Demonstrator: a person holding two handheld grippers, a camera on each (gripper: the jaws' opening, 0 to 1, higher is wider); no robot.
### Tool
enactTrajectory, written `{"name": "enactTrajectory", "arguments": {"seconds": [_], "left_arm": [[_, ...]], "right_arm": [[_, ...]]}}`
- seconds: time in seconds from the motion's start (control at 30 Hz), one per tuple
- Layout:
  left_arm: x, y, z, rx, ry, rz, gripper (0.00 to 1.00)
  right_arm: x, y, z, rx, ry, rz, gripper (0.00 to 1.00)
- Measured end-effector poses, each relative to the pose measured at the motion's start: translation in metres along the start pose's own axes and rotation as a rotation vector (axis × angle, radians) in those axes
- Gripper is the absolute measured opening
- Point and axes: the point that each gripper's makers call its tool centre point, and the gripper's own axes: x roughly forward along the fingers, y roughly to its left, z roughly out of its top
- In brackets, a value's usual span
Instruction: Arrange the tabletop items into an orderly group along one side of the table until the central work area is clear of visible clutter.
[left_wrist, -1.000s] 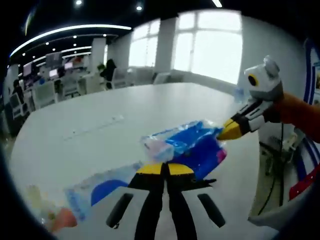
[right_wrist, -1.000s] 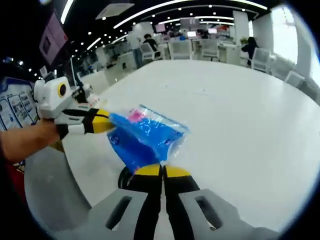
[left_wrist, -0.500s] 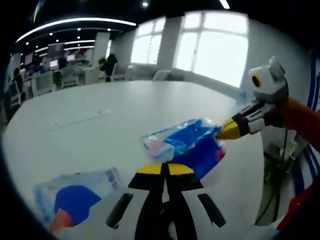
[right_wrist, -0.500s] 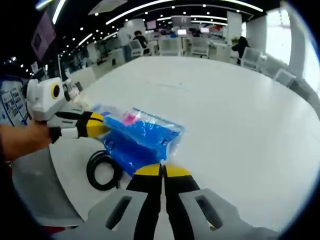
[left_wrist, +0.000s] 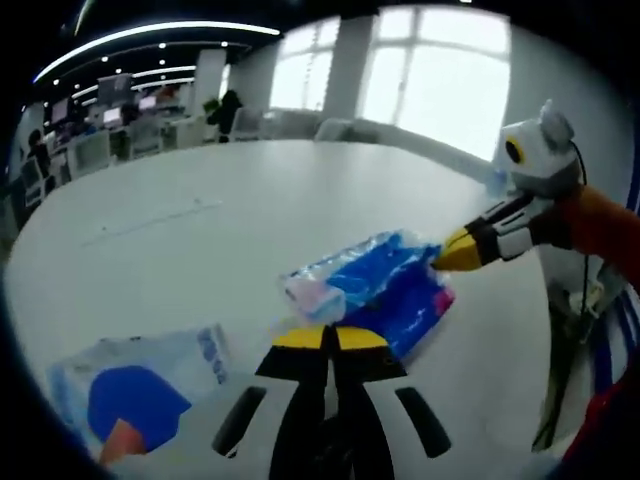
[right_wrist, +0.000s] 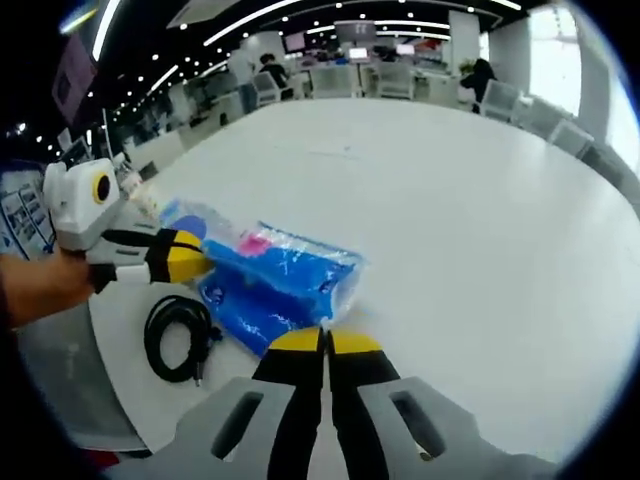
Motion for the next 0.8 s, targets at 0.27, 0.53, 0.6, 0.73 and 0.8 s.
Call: {"name": "enactTrajectory", "arguments": {"seconds": [0.27, 0.53, 0.6, 0.73, 0.8], "left_arm": [[0.004, 0.006, -0.011, 0.033, 0.049, 0.027, 0.00], [0.005, 0.009, -0.023, 0.034, 0.094, 0.032, 0.00], [0.006, 0.011, -0.025, 0.035, 0.102, 0.036, 0.00], [0.006, 0.014, -0.028, 0.048, 0.113, 0.050, 0.00], [0.006, 0.015, -0.028, 0.058, 0.113, 0.055, 0.00]], "right_arm": [[0.018, 0.000, -0.010, 0.018, 0.029, 0.025, 0.02], [0.022, 0.004, -0.016, 0.014, 0.044, 0.038, 0.02], [0.024, 0.005, -0.018, 0.006, 0.048, 0.039, 0.02], [0.028, 0.007, -0.016, -0.011, 0.040, 0.039, 0.03], [0.030, 0.007, -0.015, -0.006, 0.038, 0.039, 0.03]]}}
